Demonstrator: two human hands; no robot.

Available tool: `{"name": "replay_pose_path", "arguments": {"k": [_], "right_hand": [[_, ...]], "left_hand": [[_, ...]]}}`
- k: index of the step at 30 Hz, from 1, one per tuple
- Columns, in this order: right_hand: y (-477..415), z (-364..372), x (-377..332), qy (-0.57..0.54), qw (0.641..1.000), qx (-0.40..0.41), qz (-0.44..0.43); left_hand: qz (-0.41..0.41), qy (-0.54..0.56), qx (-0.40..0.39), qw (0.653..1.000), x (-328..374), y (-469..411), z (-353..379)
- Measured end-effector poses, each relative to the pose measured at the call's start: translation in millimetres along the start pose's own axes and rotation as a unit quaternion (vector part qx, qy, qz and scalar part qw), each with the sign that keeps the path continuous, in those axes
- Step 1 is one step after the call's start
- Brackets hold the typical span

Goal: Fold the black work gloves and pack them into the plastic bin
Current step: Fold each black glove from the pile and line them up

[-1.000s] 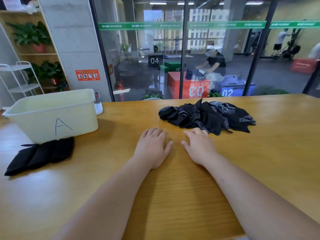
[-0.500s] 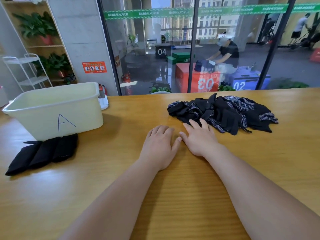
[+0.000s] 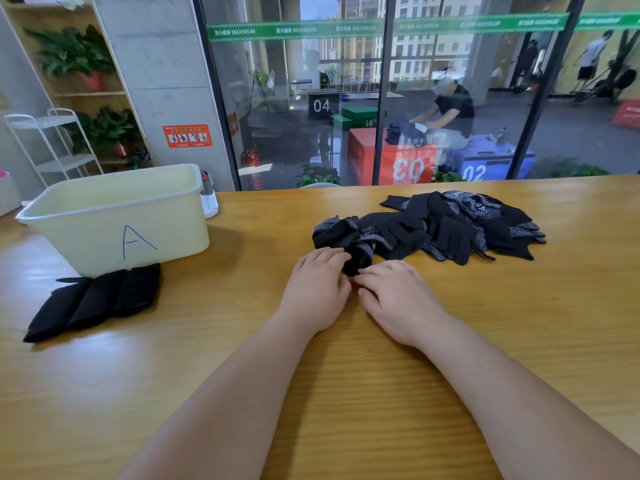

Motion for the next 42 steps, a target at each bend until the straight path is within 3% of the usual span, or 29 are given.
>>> {"name": "replay_pose_path", "arguments": {"k": [5,11,18,24,27,32,37,42], "right_hand": [[7.8,-4.5,2.2,-0.056,0.997,0.061,0.003],[8.2,-3.8,15.5,-0.109,0.985,0.104,0.086],[4.8,1.2,13.3,-0.099,0.989,-0.001,0.112],[0.4,2.1,21.6,-0.150,0.982,0.012,0.112],[-3.4,0.1,27.1,-0.193,0.971,0.053,0.133],[-2.7,-13.5,32.9,-0.253,0.931,0.198,0.171],[8.2,-27.5,34.6,-0.281,0.898,0.307,0.142],[12.6,-29.2,36.4,-0.301,0.910,0.215,0.186]], "left_hand": [[0.009,0.005,-0.010,1.000,0.9,5.8,-3.6],[0.037,0.012,0.061,0.997,-0.8,11.8,-9.1],[-0.045,-0.030,-0.056,0.997,-6.1,7.8,-0.4],[-0.051,-0.038,-0.062,0.996,-4.9,6.9,-2.0],[-0.063,-0.045,-0.069,0.995,-3.8,7.1,-3.8],[-0.077,-0.048,-0.080,0.993,-4.1,6.4,-4.6],[-0.080,-0.035,-0.072,0.994,-4.0,5.1,-6.9],[-0.077,-0.008,-0.009,0.997,-7.2,6.7,-10.8]]}}
Point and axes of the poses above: each hand's wrist, its own y-axis away from the middle knuckle, its own z-axis out of the palm, x = y × z, the point moved 1 cm from there along -y, towards the middle knuckle, and after that the axes turned 1 degree about z, right-handed, at the moved point
